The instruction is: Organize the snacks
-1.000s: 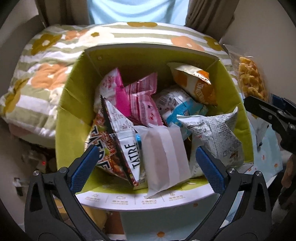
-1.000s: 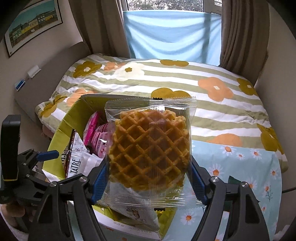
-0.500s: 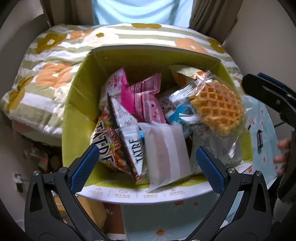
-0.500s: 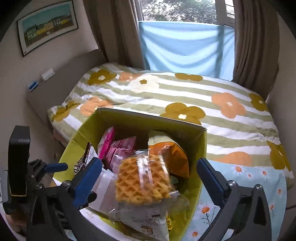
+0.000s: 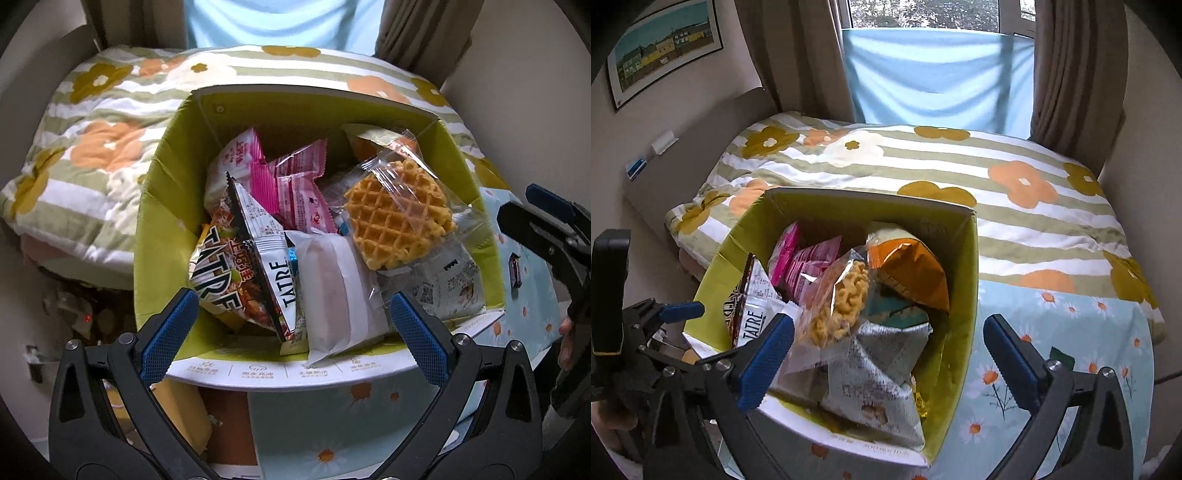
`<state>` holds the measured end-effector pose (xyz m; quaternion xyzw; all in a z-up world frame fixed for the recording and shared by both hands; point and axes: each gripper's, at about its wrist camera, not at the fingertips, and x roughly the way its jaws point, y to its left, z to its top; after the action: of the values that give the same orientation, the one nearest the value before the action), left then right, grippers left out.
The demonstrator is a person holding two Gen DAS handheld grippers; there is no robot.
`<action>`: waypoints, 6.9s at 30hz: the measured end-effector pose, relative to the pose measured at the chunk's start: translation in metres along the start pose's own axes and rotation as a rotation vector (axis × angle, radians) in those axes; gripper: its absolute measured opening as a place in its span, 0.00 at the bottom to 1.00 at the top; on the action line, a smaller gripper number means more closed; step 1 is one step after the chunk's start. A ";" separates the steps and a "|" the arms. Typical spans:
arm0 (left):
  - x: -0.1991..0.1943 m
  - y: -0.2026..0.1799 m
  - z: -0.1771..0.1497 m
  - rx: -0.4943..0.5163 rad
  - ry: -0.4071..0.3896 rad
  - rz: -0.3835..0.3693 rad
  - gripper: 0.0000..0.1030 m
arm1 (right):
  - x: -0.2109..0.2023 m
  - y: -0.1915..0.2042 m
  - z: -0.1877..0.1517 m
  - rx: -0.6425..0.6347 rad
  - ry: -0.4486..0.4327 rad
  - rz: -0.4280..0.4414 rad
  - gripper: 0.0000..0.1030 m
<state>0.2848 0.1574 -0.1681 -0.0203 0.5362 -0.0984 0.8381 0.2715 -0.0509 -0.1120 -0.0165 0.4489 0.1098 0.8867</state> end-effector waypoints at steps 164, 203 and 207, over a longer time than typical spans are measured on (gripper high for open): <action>0.018 0.023 0.056 0.034 -0.012 -0.002 0.99 | 0.023 0.026 0.037 0.010 0.012 0.082 0.25; -0.151 -0.098 -0.054 0.042 -0.371 0.094 0.99 | -0.144 -0.046 -0.048 0.076 -0.180 -0.053 0.99; -0.184 -0.134 -0.080 0.051 -0.460 0.090 0.99 | -0.192 -0.066 -0.077 0.079 -0.238 -0.126 0.99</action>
<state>0.1186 0.0658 -0.0185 0.0029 0.3290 -0.0672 0.9419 0.1147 -0.1598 -0.0091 0.0035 0.3427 0.0373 0.9387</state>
